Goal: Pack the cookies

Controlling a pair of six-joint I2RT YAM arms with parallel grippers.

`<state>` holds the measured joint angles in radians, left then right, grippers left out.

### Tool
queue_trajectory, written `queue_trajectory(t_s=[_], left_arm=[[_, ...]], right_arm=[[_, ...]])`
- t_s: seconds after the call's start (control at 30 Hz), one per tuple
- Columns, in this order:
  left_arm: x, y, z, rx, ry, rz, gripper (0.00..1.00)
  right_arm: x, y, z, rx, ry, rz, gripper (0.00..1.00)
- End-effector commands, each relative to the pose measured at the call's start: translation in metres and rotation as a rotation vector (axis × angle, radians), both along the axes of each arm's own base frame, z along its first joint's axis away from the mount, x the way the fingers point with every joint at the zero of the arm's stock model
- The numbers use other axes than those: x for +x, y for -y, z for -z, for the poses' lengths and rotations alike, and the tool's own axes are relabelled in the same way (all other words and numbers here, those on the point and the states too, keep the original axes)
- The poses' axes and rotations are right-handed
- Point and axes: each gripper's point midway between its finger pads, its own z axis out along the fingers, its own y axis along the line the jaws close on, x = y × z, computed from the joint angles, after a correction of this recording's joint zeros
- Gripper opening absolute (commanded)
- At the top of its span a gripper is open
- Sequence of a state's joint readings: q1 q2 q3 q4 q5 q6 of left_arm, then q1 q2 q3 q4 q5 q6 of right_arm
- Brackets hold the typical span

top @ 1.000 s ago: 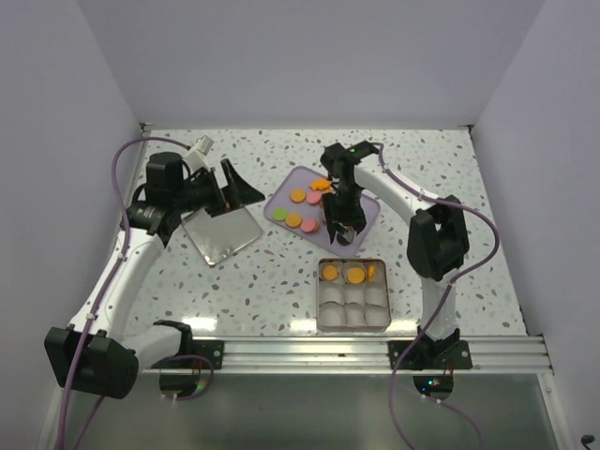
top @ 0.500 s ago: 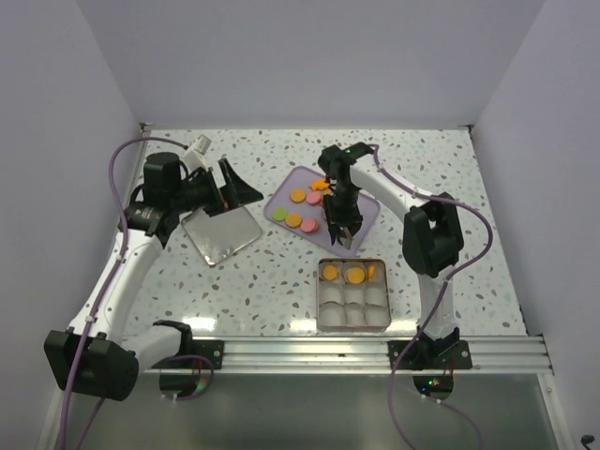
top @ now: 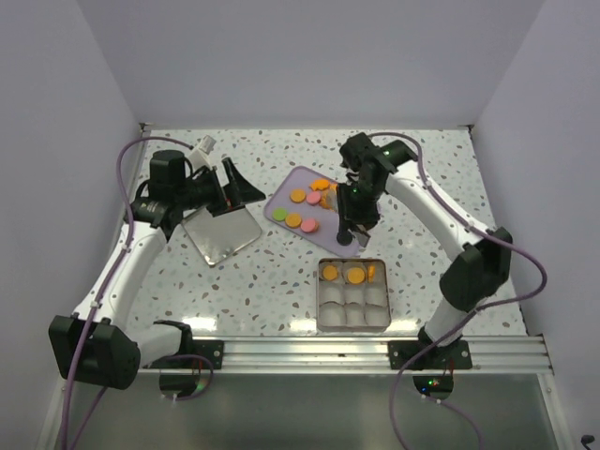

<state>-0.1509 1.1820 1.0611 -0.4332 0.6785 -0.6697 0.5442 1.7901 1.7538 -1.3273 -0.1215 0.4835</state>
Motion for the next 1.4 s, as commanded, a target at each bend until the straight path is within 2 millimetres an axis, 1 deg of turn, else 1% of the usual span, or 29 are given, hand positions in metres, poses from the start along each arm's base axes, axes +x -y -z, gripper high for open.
queue_trajectory(t_s=[0.0, 0.03, 0.07, 0.1, 0.13, 0.17, 0.2, 0.23, 0.27, 0.3, 0.33, 0.37, 0.43, 0.47, 0.5, 0.53, 0.6, 0.63, 0.67, 0.73, 0.77, 0.8, 0.83, 0.87, 0.97, 1.0, 1.2, 1.33, 1.37], left_arm=[[0.003, 0.005, -0.013, -0.049, 0.043, 0.02, 1.0], [0.004, 0.007, -0.016, -0.072, 0.043, 0.021, 1.0], [0.005, 0.008, -0.016, -0.083, 0.04, 0.02, 1.0], [0.004, 0.009, -0.013, -0.095, 0.028, 0.024, 1.0], [0.006, 0.011, -0.015, -0.115, 0.027, 0.022, 1.0], [0.006, 0.011, -0.017, -0.125, 0.026, 0.019, 1.0], [0.009, 0.012, -0.019, -0.138, 0.039, 0.015, 1.0], [0.01, 0.014, -0.022, -0.161, 0.028, 0.005, 1.0], [0.011, 0.015, -0.026, -0.174, 0.033, 0.003, 1.0], [0.014, 0.016, -0.034, -0.19, 0.06, -0.001, 1.0], [0.015, 0.02, -0.04, -0.213, 0.058, -0.006, 1.0], [0.017, 0.022, -0.045, -0.226, 0.067, -0.01, 1.0], [0.02, 0.029, -0.067, -0.289, 0.091, -0.002, 1.0], [0.022, 0.033, -0.084, -0.328, 0.126, 0.015, 1.0], [0.021, 0.038, -0.107, -0.379, 0.188, 0.046, 1.0], [0.019, 0.042, -0.127, -0.452, 0.164, 0.049, 1.0], [0.016, 0.051, -0.187, -0.557, 0.277, 0.107, 1.0], [0.015, 0.052, -0.211, -0.621, 0.262, 0.103, 1.0], [0.013, 0.054, -0.251, -0.657, 0.324, 0.121, 1.0], [0.01, 0.059, -0.288, -0.725, 0.333, 0.123, 1.0], [0.014, 0.063, -0.298, -0.754, 0.322, 0.126, 1.0], [0.001, 0.064, -0.33, -0.8, 0.36, 0.154, 1.0], [-0.001, 0.063, -0.345, -0.85, 0.338, 0.153, 1.0], [-0.007, 0.064, -0.368, -0.882, 0.366, 0.176, 1.0], [-0.02, 0.067, -0.401, -0.943, 0.362, 0.215, 1.0], [-0.023, 0.067, -0.406, -0.966, 0.344, 0.215, 1.0], [-0.046, 0.054, -0.43, -1.049, 0.373, 0.226, 1.0], [-0.055, 0.048, -0.438, -1.097, 0.38, 0.237, 1.0], [-0.054, 0.048, -0.436, -1.1, 0.378, 0.234, 1.0]], right_arm=[[-0.073, 0.02, -0.02, 0.022, -0.147, 0.002, 0.33], [-0.087, 0.015, -0.028, 0.084, -0.147, -0.007, 0.33], [-0.096, 0.013, -0.03, 0.109, -0.155, -0.015, 0.33], [-0.106, 0.012, -0.03, 0.13, -0.169, -0.023, 0.33], [-0.121, 0.013, -0.023, 0.129, -0.213, -0.019, 0.33], [-0.135, 0.012, -0.029, 0.149, -0.196, -0.048, 0.33], [-0.146, 0.013, -0.024, 0.14, -0.219, -0.057, 0.34], [-0.161, 0.008, -0.024, 0.142, -0.232, -0.078, 0.34], [-0.171, 0.007, -0.026, 0.155, -0.226, -0.091, 0.34], [-0.183, 0.009, -0.019, 0.145, -0.251, -0.096, 0.35], [-0.193, 0.002, -0.018, 0.155, -0.256, -0.107, 0.35], [-0.2, 0.001, -0.016, 0.158, -0.263, -0.11, 0.35], [-0.215, 0.005, -0.009, 0.152, -0.278, -0.112, 0.35], [-0.218, 0.008, -0.007, 0.144, -0.278, -0.111, 0.35], [-0.222, 0.012, -0.005, 0.14, -0.28, -0.11, 0.35], [-0.224, 0.014, -0.004, 0.137, -0.284, -0.108, 0.36], [-0.228, 0.018, 0.0, 0.134, -0.289, -0.106, 0.36], [-0.227, 0.018, 0.001, 0.137, -0.282, -0.107, 0.36], [-0.227, 0.018, 0.004, 0.134, -0.285, -0.106, 0.36], [-0.224, 0.014, 0.009, 0.137, -0.288, -0.109, 0.36], [-0.223, 0.012, 0.011, 0.136, -0.293, -0.108, 0.36], [-0.223, 0.01, 0.012, 0.136, -0.299, -0.111, 0.36], [-0.222, 0.008, 0.014, 0.129, -0.307, -0.119, 0.37], [-0.221, 0.007, 0.015, 0.126, -0.31, -0.127, 0.39], [-0.219, 0.006, 0.019, 0.097, -0.33, -0.16, 0.45], [-0.218, 0.007, 0.02, 0.088, -0.332, -0.168, 0.48], [-0.215, 0.008, 0.024, 0.046, -0.352, -0.208, 0.5], [-0.209, 0.005, 0.018, 0.033, -0.341, -0.226, 0.5], [-0.207, 0.004, 0.015, 0.032, -0.336, -0.227, 0.51]])
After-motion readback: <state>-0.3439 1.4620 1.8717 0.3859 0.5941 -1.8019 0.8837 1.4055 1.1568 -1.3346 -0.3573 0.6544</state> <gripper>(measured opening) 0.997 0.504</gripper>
